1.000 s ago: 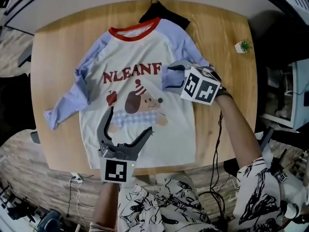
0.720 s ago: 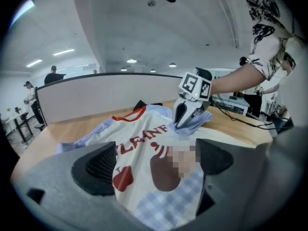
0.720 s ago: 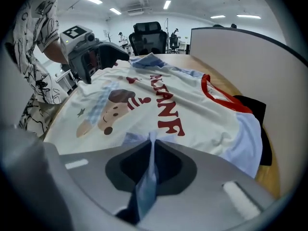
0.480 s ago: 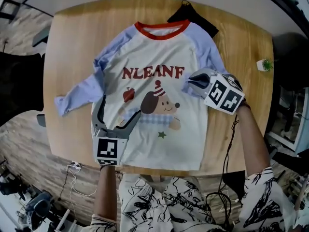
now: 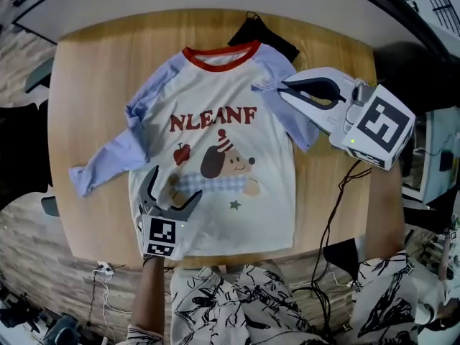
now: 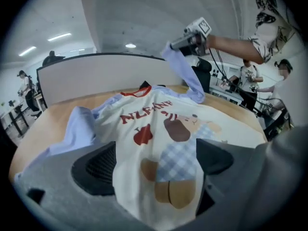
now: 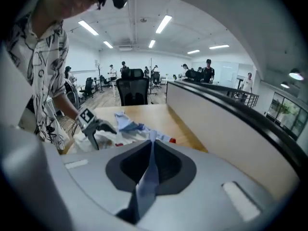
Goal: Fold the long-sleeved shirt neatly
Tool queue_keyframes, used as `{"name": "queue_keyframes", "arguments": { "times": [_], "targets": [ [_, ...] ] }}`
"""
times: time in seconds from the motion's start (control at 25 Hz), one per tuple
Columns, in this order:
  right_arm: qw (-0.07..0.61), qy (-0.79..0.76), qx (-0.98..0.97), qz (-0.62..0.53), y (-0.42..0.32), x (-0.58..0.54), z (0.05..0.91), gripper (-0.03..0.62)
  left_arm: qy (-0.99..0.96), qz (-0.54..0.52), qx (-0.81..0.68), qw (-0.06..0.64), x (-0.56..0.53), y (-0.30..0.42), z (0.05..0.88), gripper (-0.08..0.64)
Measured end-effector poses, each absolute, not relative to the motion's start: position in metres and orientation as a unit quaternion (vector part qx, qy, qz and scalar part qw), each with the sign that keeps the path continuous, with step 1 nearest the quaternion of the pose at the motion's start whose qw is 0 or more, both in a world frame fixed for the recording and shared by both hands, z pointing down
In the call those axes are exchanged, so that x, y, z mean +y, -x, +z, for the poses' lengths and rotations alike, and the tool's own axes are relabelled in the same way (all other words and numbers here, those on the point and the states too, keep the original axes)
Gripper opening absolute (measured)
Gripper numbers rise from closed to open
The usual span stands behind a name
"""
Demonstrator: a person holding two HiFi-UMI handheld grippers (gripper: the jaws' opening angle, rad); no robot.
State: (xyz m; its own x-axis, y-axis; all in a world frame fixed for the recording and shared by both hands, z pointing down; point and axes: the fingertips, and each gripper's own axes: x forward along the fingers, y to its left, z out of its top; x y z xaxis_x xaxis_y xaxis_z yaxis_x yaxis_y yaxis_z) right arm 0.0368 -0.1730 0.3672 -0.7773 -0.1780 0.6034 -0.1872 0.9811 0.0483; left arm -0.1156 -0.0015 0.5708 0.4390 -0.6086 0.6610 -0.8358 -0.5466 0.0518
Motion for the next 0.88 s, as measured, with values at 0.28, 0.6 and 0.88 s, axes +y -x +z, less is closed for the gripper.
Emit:
{"name": "queue_keyframes", "arguments": {
  "times": [0.28,0.6,0.88],
  "targets": [
    [0.239,-0.058,-0.969,-0.016,0.050,-0.177,0.277,0.028,-0.827,0.343,-0.400,0.195,0.006,0.106,0.596,0.511],
    [0.283,0.010,-0.958,-0.034,0.139,-0.169,0.328,0.029,-0.821,0.351,-0.404,0.198,0.004,0.098,0.608,0.515],
    [0.327,0.066,-0.943,-0.008,0.195,-0.144,0.437,0.029,-0.823,0.348,-0.405,0.192,0.004,0.099,0.607,0.515]
  ]
}}
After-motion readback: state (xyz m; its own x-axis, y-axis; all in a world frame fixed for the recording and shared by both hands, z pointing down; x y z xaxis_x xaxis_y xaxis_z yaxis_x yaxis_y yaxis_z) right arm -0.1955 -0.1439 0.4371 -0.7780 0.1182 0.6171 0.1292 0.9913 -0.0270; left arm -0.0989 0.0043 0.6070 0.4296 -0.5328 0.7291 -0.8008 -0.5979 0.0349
